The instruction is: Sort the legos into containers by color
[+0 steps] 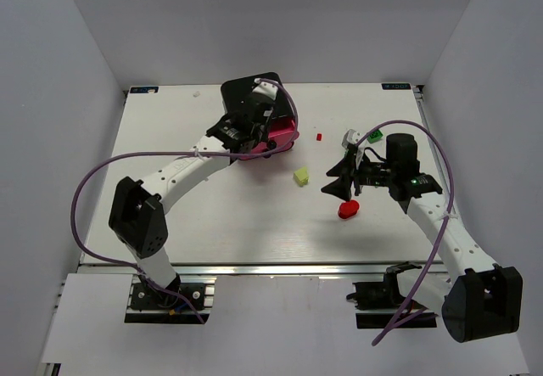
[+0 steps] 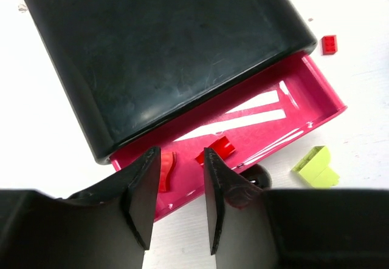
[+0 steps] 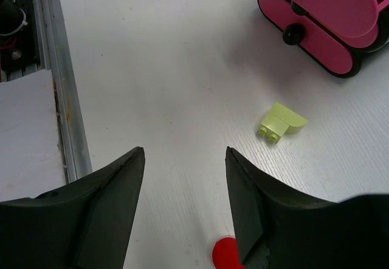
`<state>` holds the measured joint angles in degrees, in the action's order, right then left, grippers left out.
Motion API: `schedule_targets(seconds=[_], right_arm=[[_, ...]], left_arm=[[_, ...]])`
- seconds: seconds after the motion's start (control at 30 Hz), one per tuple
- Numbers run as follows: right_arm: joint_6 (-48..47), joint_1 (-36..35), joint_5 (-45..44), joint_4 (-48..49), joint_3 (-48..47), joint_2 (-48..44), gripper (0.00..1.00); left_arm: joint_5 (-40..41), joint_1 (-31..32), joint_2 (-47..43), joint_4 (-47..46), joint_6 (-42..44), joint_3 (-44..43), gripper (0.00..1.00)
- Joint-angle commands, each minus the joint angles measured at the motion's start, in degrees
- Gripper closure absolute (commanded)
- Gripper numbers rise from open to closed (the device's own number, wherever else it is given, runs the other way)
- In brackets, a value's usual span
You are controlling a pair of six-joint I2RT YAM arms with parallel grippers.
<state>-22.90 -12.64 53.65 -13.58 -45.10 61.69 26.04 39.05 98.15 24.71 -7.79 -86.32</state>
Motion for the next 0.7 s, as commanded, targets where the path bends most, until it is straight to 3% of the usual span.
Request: schedule_targets(seconds=[0.0,0.07,0.1,0.13,0.23,0.3,0.33,0.4,0.57,0.67], right_arm=[[0.1,0.3,1.2,0.4,-0.1,-0.3,0.38],[0.0,0.3,0.6,0.4,-0.2,-0.2,0.39],[0.0,0.4,-0.1,0.3,-0.2,-0.2,0.39],[0.0,0.3,-0.5,0.6,-0.2,-0.2,0.38],[2.2,0.3,-4.2,2.1,-0.4,0.2,0.37],[4.5,0.1,-11.3,3.4,-1.3,0.4,0.36],[7.4,-0.1,-14.4,4.4,-1.7,0.9,0.34],[10.8,-0.2,-23.7,7.2,-3.2,2.7,0.33],[13.1,-0.3,-36.0,6.7,-10.5,13.0,0.28],[14.5,-0.4,-38.5,3.2,-18.6,22.7,0.24]], left_arm=[[-1.9,-0.4,-4.2,-0.4,-2.2,-2.6,0.6],[-4.5,-0.4,-8.5,-1.0,-3.8,-1.4,0.7],[-5.9,-0.4,-10.4,-1.8,-6.0,-0.3,0.83],[-7.3,-0.4,-15.1,-2.2,-6.8,3.2,0.88],[-11.9,-0.4,-23.6,-4.6,-10.3,13.9,0.91],[-14.3,-0.4,-33.2,-5.9,-12.1,20.0,0.81],[-14.7,-0.4,-36.3,-6.2,-12.7,26.1,0.62],[-15.2,-0.4,-45.2,-6.5,-14.0,32.0,0.42],[-15.8,0.1,-56.0,-3.6,-14.3,43.0,0.34],[-16.6,0.2,-59.9,-2.5,-14.2,45.8,0.32]])
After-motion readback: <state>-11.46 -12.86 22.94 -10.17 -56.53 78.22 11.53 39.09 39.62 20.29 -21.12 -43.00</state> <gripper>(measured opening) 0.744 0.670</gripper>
